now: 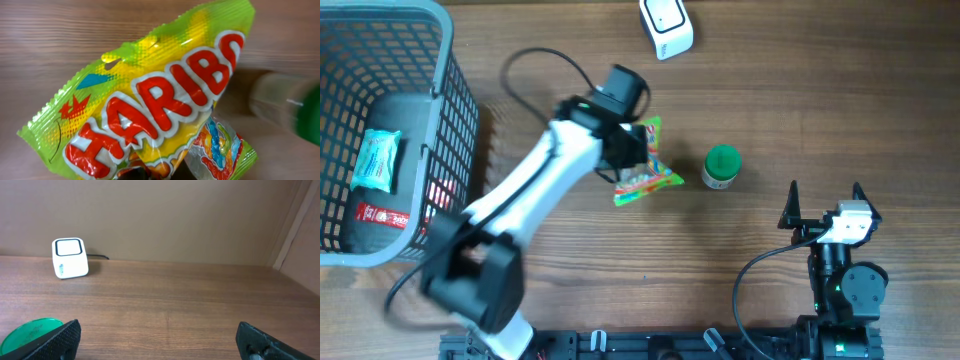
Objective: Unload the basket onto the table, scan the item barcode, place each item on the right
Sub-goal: 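Carry the Haribo bag out and drop it left of the jar, then reach into the basket and grasp the small pink-white box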
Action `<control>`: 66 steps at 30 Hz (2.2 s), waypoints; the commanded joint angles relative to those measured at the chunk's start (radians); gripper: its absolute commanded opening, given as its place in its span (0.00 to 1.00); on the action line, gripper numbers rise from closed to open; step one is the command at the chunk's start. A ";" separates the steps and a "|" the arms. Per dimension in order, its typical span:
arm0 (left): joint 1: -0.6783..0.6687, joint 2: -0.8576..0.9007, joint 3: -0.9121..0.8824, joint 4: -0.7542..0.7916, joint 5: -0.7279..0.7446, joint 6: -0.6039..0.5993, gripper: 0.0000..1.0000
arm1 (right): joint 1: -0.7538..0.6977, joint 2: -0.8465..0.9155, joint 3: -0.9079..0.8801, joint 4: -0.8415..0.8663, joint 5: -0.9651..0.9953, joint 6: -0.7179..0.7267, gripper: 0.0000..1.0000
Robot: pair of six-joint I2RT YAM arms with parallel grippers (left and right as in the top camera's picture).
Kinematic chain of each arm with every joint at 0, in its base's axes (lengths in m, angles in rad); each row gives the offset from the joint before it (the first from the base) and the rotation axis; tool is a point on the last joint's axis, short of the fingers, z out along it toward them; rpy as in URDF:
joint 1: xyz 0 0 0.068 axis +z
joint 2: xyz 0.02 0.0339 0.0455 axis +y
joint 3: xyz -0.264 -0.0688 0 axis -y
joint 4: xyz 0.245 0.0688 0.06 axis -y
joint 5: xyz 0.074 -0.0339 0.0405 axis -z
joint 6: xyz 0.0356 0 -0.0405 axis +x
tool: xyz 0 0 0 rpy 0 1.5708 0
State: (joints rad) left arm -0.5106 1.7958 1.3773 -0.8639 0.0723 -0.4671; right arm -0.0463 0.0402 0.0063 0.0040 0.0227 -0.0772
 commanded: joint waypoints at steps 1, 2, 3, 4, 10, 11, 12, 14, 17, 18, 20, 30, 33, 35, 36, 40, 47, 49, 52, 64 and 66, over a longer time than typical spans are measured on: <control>-0.058 0.161 -0.021 0.084 -0.024 0.021 0.04 | 0.002 -0.004 -0.001 0.004 -0.003 -0.009 1.00; -0.066 0.183 -0.021 0.093 -0.021 0.036 0.04 | 0.002 -0.003 -0.001 0.005 -0.003 -0.009 1.00; -0.072 0.199 -0.021 0.101 -0.018 0.062 0.04 | 0.002 -0.004 -0.001 0.005 -0.003 -0.009 1.00; -0.075 0.200 -0.020 0.101 -0.018 0.089 0.06 | 0.002 -0.004 -0.001 0.005 -0.003 -0.009 1.00; -0.060 0.047 0.075 -0.005 -0.074 0.101 1.00 | 0.002 -0.004 -0.001 0.005 -0.003 -0.009 1.00; -0.060 0.009 0.083 -0.004 -0.074 0.100 1.00 | 0.002 -0.004 -0.001 0.005 -0.003 -0.009 1.00; -0.061 -0.029 0.084 0.008 -0.073 0.092 0.88 | 0.002 -0.004 -0.001 0.004 -0.003 -0.009 1.00; -0.063 -0.069 0.084 0.027 -0.063 0.087 0.46 | 0.002 -0.004 -0.001 0.004 -0.003 -0.009 0.99; -0.057 -0.080 0.084 0.005 -0.068 0.085 0.04 | 0.002 -0.004 -0.001 0.005 -0.003 -0.009 1.00; -0.052 -0.088 0.084 -0.005 -0.080 0.085 0.04 | 0.002 -0.004 -0.001 0.005 -0.003 -0.009 1.00; -0.034 -0.138 0.099 -0.037 -0.173 0.085 0.22 | 0.002 -0.004 -0.001 0.005 -0.003 -0.009 1.00; 0.351 -0.673 0.273 -0.115 -0.485 -0.002 1.00 | 0.002 -0.004 -0.001 0.005 -0.003 -0.010 1.00; 0.603 -0.728 0.272 -0.175 -0.473 -0.154 1.00 | 0.002 -0.004 -0.001 0.004 -0.003 -0.009 1.00; 0.757 -0.720 0.272 -0.216 -0.415 -0.214 1.00 | 0.002 -0.004 -0.001 0.004 -0.003 -0.009 1.00; 0.848 -0.700 0.272 -0.235 -0.348 -0.223 1.00 | 0.002 -0.004 -0.001 0.005 -0.003 -0.009 1.00; 1.097 -0.526 0.272 -0.320 -0.111 -0.293 1.00 | 0.002 -0.004 -0.001 0.004 -0.003 -0.009 1.00; 1.198 -0.079 0.272 -0.477 -0.019 -0.328 1.00 | 0.002 -0.004 -0.001 0.004 -0.003 -0.009 1.00; 1.187 0.020 0.272 -0.489 -0.017 -0.325 1.00 | 0.002 -0.004 -0.001 0.004 -0.003 -0.009 1.00; 1.160 0.139 0.272 -0.495 -0.017 -0.325 1.00 | 0.002 -0.004 -0.001 0.004 -0.003 -0.009 1.00; 1.090 0.203 0.002 -0.230 -0.031 -0.326 1.00 | 0.002 -0.004 -0.001 0.004 -0.003 -0.009 1.00; 1.090 0.203 -0.049 -0.185 -0.031 -0.326 1.00 | 0.002 -0.004 -0.001 0.005 -0.003 -0.009 1.00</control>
State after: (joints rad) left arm 0.5850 1.9877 1.4025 -1.0920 0.0502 -0.7841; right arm -0.0463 0.0402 0.0063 0.0040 0.0227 -0.0772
